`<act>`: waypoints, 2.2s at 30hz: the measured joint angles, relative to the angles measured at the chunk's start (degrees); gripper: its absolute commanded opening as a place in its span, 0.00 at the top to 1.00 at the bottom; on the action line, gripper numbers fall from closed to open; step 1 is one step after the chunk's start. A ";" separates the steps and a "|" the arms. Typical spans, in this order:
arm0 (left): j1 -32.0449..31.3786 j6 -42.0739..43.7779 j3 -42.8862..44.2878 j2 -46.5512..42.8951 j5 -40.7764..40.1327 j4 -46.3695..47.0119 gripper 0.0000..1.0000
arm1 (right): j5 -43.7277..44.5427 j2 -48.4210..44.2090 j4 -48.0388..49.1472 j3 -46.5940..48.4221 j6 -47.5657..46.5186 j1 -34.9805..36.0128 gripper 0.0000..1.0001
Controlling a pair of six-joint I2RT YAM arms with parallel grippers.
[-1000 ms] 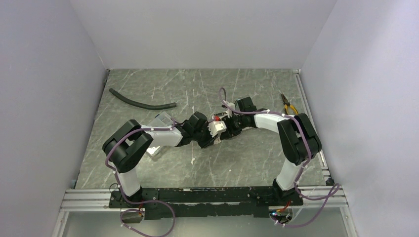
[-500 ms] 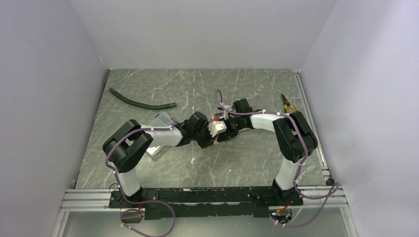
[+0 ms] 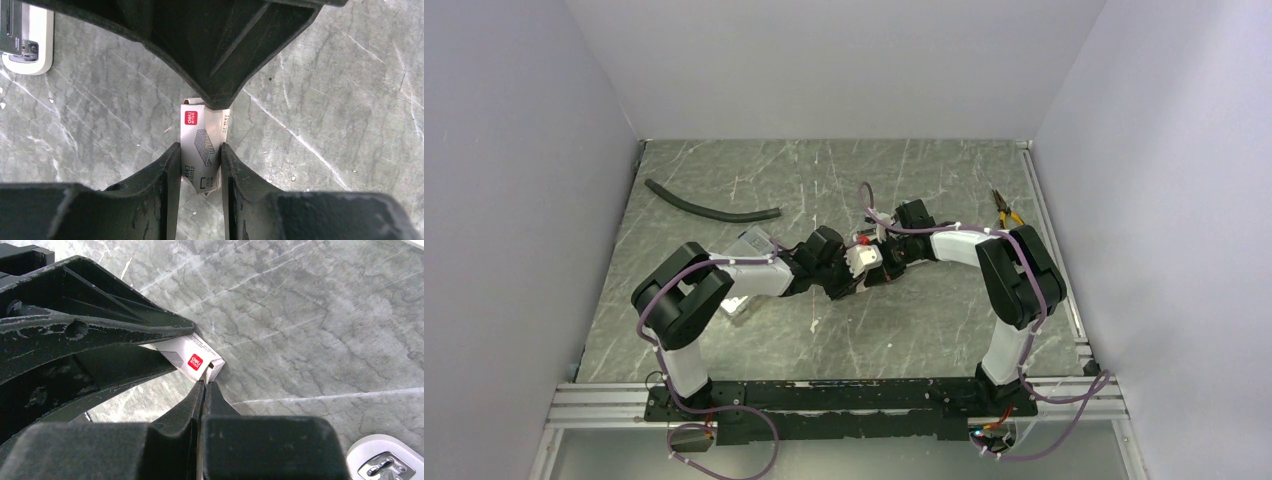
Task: Load the staples into the stapler
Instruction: Open the staple box at the center of the board.
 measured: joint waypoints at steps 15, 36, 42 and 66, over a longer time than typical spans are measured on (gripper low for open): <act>-0.13 3.08 0.07 -0.15 0.59 -0.72 0.72 | -1.44 -0.07 -1.03 -0.07 -0.96 -1.09 1.00; -0.63 4.20 4.37 1.31 2.03 -6.93 0.69 | -0.04 -1.18 -3.82 -0.17 -0.96 -1.79 1.00; -0.63 4.20 4.94 1.95 2.21 -6.84 0.69 | 0.46 -1.53 -4.33 -0.50 -0.98 -2.95 1.00; -0.61 4.66 4.87 2.27 3.52 -6.62 0.68 | 10.58 -6.40 -9.68 -1.27 -7.10 -7.96 1.00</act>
